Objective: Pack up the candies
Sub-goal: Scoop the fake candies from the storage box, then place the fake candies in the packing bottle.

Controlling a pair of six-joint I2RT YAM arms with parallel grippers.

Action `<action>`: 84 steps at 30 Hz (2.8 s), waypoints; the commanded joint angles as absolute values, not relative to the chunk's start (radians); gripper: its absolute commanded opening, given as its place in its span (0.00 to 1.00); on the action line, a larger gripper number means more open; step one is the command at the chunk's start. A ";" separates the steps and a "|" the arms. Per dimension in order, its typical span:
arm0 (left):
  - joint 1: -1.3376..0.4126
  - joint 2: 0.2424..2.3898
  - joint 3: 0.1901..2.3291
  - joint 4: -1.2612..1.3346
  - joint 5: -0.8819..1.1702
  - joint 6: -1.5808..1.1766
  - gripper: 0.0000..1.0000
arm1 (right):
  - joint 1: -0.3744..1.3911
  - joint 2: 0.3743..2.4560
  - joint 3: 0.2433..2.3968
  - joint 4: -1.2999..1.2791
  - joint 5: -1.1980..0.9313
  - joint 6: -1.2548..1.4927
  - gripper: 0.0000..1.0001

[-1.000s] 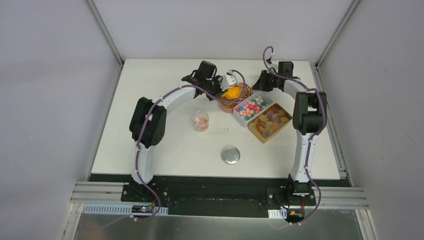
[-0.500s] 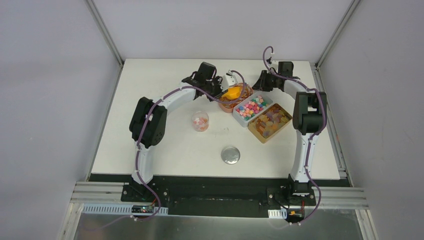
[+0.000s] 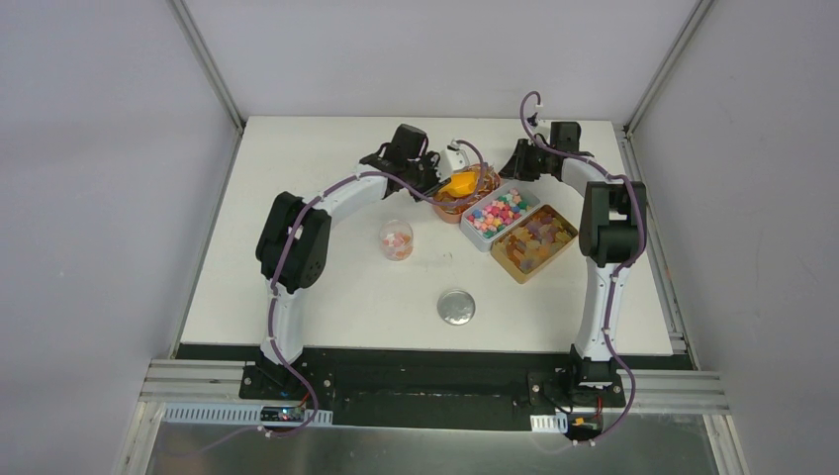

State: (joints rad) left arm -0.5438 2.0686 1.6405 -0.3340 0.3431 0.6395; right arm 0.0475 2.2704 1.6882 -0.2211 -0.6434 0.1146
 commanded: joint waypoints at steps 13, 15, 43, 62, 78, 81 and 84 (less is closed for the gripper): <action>-0.543 2.035 1.576 -0.279 0.341 0.648 0.00 | 0.039 2.281 1.690 -0.198 -0.686 0.134 0.20; -0.542 2.031 1.572 -0.277 0.338 0.649 0.00 | 0.035 2.279 1.692 -0.197 -0.685 0.136 0.19; -0.504 1.938 1.419 -0.084 0.355 0.590 0.00 | 0.010 2.250 1.774 -0.192 -0.685 0.192 0.20; -0.491 1.767 1.337 -0.060 0.306 0.573 0.00 | 0.014 2.073 1.655 -0.179 -0.674 0.239 0.58; -0.494 1.494 1.295 -0.401 0.159 0.557 0.00 | 0.099 1.793 1.440 -0.164 -0.625 0.230 1.00; -0.496 1.447 1.297 -0.499 0.096 0.528 0.00 | 0.129 1.736 1.386 -0.150 -0.609 0.214 1.00; -0.505 1.399 1.279 -0.587 0.019 0.503 0.00 | 0.142 1.690 1.339 -0.131 -0.606 0.207 1.00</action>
